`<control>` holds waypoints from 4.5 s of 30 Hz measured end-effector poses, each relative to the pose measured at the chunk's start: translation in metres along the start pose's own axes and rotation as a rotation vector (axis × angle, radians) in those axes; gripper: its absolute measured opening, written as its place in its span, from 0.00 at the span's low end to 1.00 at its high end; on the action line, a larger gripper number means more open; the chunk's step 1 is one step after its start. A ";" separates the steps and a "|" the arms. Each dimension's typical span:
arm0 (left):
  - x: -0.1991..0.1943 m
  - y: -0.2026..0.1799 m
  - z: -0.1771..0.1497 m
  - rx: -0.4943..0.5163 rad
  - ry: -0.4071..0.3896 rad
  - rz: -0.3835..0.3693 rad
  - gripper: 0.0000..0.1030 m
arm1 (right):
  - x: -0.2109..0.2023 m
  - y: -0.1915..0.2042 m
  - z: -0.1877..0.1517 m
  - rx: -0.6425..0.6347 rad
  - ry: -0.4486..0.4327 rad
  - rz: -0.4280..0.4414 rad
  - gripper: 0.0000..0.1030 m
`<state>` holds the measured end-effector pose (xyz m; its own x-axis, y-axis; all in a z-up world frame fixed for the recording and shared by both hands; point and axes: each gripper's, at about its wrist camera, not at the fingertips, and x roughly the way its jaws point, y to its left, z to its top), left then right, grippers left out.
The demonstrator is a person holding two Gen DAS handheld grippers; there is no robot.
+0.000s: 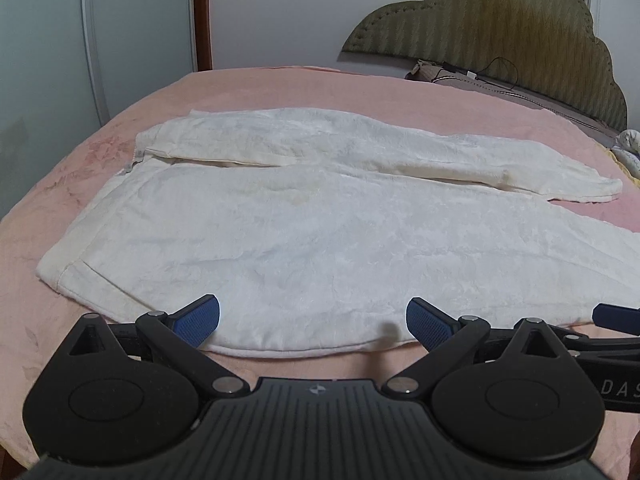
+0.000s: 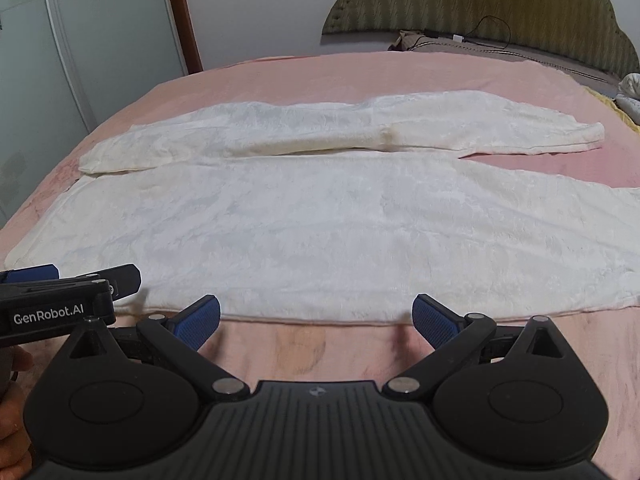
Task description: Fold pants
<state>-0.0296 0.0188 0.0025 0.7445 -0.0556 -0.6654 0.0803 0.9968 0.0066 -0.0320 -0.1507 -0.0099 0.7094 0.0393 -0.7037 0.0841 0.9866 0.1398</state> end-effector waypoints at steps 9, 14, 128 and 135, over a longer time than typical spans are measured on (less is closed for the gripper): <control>-0.005 0.000 -0.005 0.025 0.005 0.004 0.98 | -0.006 0.003 -0.003 -0.019 0.018 0.015 1.00; -0.005 -0.002 -0.006 0.034 0.003 0.011 0.98 | -0.004 0.006 -0.005 -0.026 0.033 0.027 1.00; 0.120 0.203 0.138 -0.769 -0.114 -0.130 0.97 | 0.115 0.158 0.072 -1.273 -0.506 0.361 0.12; 0.143 0.214 0.133 -0.841 -0.058 -0.151 0.26 | 0.113 0.163 0.062 -1.242 -0.492 0.325 0.21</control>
<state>0.1823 0.2165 0.0081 0.8000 -0.1709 -0.5752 -0.3201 0.6892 -0.6500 0.1052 0.0048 -0.0236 0.7710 0.4909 -0.4058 -0.6225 0.4463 -0.6429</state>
